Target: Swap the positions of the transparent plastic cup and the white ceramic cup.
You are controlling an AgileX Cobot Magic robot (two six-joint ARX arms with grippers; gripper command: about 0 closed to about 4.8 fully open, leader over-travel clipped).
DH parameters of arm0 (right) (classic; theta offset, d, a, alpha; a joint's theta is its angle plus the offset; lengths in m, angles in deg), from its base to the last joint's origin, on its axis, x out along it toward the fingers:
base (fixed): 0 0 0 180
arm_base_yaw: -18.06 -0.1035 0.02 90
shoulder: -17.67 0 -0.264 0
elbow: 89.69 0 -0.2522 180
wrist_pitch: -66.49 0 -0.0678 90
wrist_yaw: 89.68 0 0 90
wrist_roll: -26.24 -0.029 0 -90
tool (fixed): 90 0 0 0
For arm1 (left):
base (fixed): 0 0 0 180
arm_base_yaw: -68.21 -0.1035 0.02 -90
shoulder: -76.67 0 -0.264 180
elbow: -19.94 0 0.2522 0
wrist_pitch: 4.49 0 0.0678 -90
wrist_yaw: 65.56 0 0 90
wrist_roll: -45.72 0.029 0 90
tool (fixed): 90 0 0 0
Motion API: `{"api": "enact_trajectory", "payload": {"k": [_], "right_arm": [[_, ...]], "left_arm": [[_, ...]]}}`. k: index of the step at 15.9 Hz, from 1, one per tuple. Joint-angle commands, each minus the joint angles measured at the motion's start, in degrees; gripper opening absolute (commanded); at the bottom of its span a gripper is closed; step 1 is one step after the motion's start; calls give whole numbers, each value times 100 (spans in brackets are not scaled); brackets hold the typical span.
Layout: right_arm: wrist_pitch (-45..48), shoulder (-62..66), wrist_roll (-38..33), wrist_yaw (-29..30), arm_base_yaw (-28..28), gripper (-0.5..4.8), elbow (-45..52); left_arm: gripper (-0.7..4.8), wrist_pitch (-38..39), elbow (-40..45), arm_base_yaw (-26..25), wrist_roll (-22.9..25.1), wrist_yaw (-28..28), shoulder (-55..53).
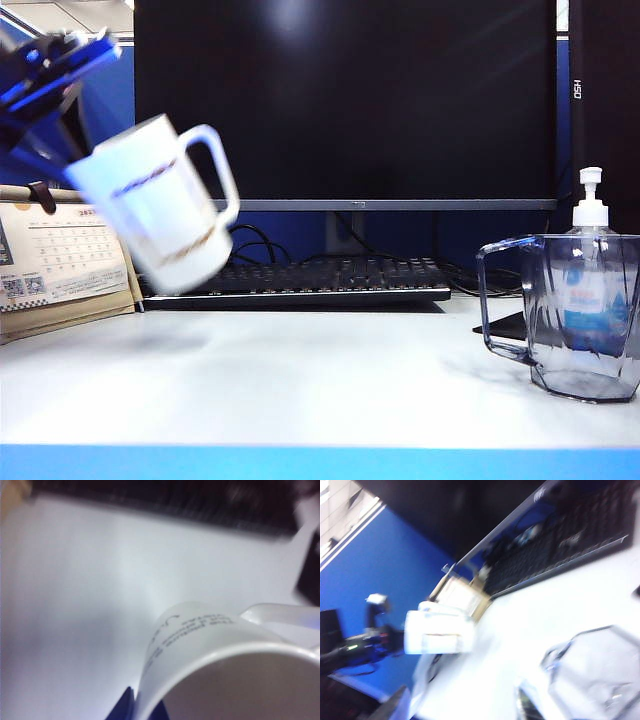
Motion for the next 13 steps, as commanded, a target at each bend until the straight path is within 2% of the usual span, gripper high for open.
{"api": "enact_trajectory", "payload": {"k": [1, 4, 6, 7, 8, 10, 11, 13], "right_arm": [[-136, 83, 68, 649, -2, 285, -46], [-1193, 393, 68, 833, 2, 288, -444], [-1504, 737, 310, 933, -4, 307, -804], [-1685, 981, 619, 957, -4, 307, -1054], [-2295, 1543, 1550, 822, -2, 307, -1609], [-3541, 2374, 2846, 37, -4, 307, -2363], [-3991, 2771, 3154, -297, -4, 307, -2627], [-4660, 3779, 3515, -352, -42, 307, -3060]], "left_arm": [[-6, 415, -66, 160, 407, 79, 39], [-6, 809, -70, 256, 671, -105, 46], [-6, 879, -72, 256, 743, -195, 50], [-6, 905, -74, 256, 796, -197, 72], [-6, 918, -74, 256, 826, -195, 118], [-6, 944, -72, 256, 890, -195, 170], [-6, 953, -72, 256, 925, -195, 186], [-6, 1016, -72, 256, 1025, -195, 225]]}}
